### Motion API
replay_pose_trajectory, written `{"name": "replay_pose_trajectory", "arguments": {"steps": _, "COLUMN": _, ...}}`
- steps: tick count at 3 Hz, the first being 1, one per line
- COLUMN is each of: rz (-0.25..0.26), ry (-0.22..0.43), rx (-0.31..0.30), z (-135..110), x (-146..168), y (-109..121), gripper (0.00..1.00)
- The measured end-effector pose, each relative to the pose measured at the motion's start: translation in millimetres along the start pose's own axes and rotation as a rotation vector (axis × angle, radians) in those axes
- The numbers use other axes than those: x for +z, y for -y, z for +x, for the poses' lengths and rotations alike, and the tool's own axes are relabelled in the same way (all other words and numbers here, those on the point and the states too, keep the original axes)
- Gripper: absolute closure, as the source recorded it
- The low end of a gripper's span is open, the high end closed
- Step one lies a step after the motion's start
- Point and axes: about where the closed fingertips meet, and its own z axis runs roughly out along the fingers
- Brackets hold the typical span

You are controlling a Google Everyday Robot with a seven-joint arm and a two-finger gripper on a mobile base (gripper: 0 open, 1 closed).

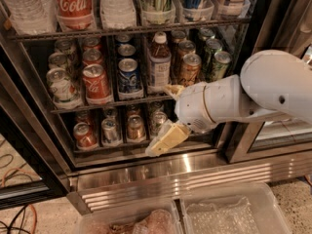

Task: Pick coke can from middle shelf of fridge

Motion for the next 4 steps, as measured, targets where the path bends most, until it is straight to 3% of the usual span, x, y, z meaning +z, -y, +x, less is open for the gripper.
{"name": "replay_pose_trajectory", "arguments": {"steps": 2, "rz": -0.050, "ry": 0.086, "rx": 0.013, "z": -7, "x": 23, "y": -1, "gripper": 0.00}}
{"name": "replay_pose_trajectory", "arguments": {"steps": 4, "rz": -0.107, "ry": 0.165, "rx": 0.023, "z": -17, "x": 51, "y": -17, "gripper": 0.00}}
